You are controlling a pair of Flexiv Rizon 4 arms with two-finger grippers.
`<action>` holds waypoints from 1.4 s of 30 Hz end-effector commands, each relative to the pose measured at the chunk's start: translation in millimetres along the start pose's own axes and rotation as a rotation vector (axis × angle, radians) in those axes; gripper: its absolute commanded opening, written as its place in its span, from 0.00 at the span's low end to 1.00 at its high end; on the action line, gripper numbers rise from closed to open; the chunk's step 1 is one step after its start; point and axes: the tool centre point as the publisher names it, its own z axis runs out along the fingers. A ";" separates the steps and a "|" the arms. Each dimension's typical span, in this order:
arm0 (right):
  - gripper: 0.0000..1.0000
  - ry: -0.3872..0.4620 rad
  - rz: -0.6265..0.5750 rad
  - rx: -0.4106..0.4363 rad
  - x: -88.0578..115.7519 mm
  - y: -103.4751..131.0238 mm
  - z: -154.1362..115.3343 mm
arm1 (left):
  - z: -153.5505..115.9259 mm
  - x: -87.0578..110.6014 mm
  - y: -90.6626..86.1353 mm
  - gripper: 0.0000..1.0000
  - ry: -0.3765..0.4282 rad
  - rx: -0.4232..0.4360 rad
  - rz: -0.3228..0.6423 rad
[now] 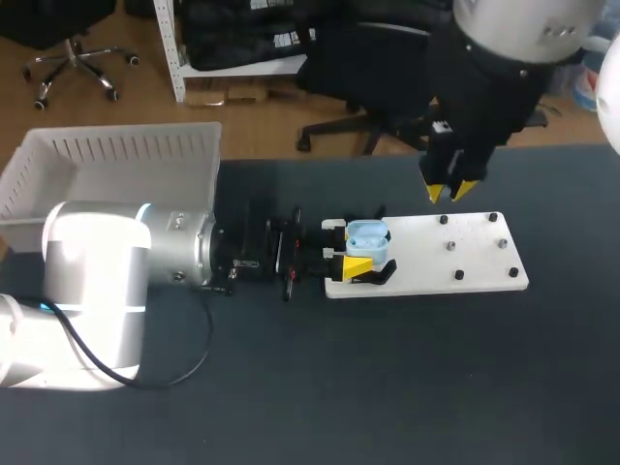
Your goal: Pick up each earbud case from the left stands, insert the matching earbuds, close the lid, and place the case in the box.
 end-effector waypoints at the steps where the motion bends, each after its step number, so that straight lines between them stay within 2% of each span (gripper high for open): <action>1: 0.00 0.002 0.001 0.003 -0.6 0.9 -0.3 | 0.8 0.7 -2.4 0.00 -0.002 -0.011 0.005; 3: 0.00 0.002 0.001 0.003 -0.6 0.9 -0.3 | 0.8 0.7 -2.4 0.00 -0.002 -0.011 0.005; 4: 0.00 0.006 -0.049 -0.030 -3.6 11.1 -3.3 | 0.8 0.7 -2.4 0.00 -0.002 -0.011 0.005; 6: 0.00 0.009 -0.115 -0.005 -6.4 28.8 -5.6 | 0.8 0.7 -2.4 0.00 -0.002 -0.011 0.005; 9: 0.00 0.006 -0.255 0.042 -5.6 44.6 -6.7 | 0.8 0.7 -2.4 0.00 -0.002 -0.011 0.005; 13: 0.00 0.013 -0.403 0.065 1.4 61.6 -5.8 | 0.8 0.7 -2.4 0.00 -0.002 -0.011 0.005; 17: 0.00 0.032 -0.469 0.089 4.5 68.9 0.3 | 0.8 0.7 -2.4 0.00 -0.002 -0.011 0.005; 27: 0.00 0.080 -0.475 0.104 5.6 77.0 21.8 | 0.8 0.7 -2.4 0.00 -0.002 -0.011 0.005; 35: 0.00 0.082 -0.404 0.133 4.2 80.1 30.0 | 0.8 0.7 -2.4 0.00 -0.002 -0.011 0.005; 42: 0.00 0.067 -0.356 0.118 -2.2 84.7 40.9 | 0.8 0.7 -2.4 0.00 -0.002 -0.011 0.005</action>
